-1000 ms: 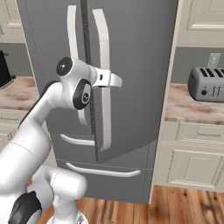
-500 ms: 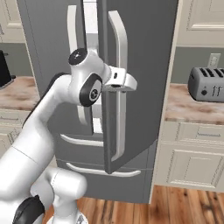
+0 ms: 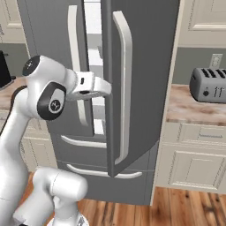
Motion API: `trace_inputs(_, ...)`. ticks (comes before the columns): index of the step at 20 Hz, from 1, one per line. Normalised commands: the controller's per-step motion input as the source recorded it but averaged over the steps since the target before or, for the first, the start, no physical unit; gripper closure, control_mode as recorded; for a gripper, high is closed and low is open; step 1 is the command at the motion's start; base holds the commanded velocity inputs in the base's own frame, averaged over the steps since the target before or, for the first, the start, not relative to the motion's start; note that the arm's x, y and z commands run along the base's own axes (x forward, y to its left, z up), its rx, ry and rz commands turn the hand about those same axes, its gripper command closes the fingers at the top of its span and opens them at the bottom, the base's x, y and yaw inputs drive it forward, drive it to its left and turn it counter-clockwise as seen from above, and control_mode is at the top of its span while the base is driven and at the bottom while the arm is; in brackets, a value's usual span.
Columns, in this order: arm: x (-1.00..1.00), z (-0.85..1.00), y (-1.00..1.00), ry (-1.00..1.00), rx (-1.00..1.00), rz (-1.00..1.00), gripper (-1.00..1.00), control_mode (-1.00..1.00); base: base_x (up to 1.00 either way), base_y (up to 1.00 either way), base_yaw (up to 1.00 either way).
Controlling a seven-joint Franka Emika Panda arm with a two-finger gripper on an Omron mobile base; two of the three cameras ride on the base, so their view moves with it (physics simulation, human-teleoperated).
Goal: Move the hot dog bun to the plate on the dining table and place the condiment next to that plate. Then navigate to the fridge and take the sausage and place it on the plate as well.
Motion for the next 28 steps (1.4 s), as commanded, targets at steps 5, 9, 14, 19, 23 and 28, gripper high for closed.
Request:
trace_inputs(5,-0.07,0.11,1.00,0.09,-0.28,0.00,-1.00,-1.00,0.00,0.00,0.00)
trace_inputs(9,0.53,0.00,0.92,0.17,-0.22,0.00,-1.00,-1.00,0.00,0.00,0.00)
trace_inputs(14,0.73,-0.02,0.27,0.13,-0.09,0.00,-1.00,-1.00,0.00,0.00,0.00)
trace_inputs(19,0.74,-0.02,-0.05,0.01,-0.07,0.00,-1.00,-1.00,0.00,0.00,0.00)
trace_inputs(23,0.66,-0.02,-0.32,0.00,-0.04,0.00,-1.00,-1.00,0.00,0.00,0.00)
trace_inputs(28,0.55,-0.04,-0.48,0.00,-0.01,0.00,-1.00,-1.00,0.00,0.00,0.00)
